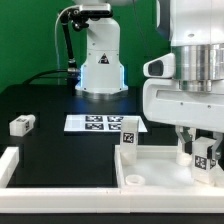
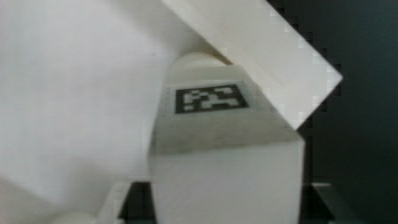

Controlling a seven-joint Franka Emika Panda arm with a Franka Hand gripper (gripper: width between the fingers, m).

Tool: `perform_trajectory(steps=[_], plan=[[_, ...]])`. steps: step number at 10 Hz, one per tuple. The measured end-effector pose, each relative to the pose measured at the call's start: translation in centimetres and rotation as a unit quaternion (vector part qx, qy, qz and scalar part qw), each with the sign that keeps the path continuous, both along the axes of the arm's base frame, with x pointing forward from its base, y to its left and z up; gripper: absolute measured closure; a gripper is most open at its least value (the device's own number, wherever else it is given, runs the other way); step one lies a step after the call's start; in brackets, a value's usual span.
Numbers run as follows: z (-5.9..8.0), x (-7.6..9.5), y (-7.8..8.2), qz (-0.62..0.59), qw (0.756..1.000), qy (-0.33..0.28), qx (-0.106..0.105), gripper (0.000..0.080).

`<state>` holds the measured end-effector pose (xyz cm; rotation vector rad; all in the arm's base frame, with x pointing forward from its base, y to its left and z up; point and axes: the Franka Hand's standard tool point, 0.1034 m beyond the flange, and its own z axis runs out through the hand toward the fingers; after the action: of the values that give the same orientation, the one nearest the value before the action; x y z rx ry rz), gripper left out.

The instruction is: Assemble square table

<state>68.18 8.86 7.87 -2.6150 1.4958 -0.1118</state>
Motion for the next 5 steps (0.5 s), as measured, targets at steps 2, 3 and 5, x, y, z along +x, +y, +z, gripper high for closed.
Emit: perform_trajectory(steps=[2, 3, 5], plan=[[-0.12, -0.50, 0.17, -0.205, 0.978, 0.025, 0.027, 0.0508], [-0.12, -0.68, 0.49, -0.288, 0.956, 0.032, 0.043, 0.0508], [-0.13, -0.83, 0.90, -0.420, 0.903, 0.030, 0.081, 0.0508]])
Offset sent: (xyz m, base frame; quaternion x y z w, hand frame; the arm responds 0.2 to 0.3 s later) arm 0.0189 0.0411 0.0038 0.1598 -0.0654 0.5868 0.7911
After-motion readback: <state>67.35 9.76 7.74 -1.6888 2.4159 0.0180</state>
